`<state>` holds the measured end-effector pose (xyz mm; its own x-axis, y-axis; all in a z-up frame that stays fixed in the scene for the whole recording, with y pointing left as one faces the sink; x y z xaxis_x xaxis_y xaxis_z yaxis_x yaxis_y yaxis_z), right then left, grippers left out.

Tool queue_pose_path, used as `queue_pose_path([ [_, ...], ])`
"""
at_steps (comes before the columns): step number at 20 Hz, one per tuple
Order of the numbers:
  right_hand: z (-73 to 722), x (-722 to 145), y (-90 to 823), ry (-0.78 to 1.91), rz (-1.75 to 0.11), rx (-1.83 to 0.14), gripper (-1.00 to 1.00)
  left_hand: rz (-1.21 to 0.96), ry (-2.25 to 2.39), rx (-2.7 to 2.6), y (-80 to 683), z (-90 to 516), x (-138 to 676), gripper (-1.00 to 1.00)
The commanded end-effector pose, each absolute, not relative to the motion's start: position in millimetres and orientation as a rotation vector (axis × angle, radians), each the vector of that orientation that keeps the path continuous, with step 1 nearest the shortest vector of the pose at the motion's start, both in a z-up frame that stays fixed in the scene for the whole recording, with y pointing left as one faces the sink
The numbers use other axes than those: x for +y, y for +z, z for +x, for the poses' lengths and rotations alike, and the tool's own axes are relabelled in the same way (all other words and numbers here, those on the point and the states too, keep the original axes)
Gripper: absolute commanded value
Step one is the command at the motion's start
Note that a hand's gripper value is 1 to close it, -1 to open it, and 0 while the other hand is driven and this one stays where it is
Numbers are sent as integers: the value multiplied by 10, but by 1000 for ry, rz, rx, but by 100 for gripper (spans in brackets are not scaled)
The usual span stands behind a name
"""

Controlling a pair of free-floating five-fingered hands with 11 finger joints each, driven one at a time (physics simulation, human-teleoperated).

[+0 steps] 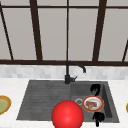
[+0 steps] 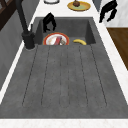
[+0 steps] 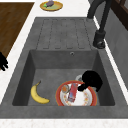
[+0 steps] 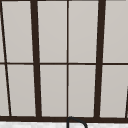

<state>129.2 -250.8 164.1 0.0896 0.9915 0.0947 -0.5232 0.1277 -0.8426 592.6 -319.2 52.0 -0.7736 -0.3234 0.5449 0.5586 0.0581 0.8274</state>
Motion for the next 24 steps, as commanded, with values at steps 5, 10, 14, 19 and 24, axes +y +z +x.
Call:
queue_pose_path([
  [5,1292,-2508,1641,1296,-743,-806,0,-254,-1797,-1716,573,5839,-3212,-100],
  [10,1292,-2508,1641,1296,-743,-806,0,-340,-1846,-1725,648,5746,-3080,-100],
  [14,1292,-2508,1641,1296,-743,-806,0,-351,-1816,-1703,695,5681,-2932,-100],
  [19,1292,-2508,1641,1296,-743,-806,0,-369,-1872,-1739,841,5596,-2908,-100],
  [24,1292,-2508,1641,1296,-743,-806,0,-392,-1844,-1714,828,5502,-2795,-100],
])
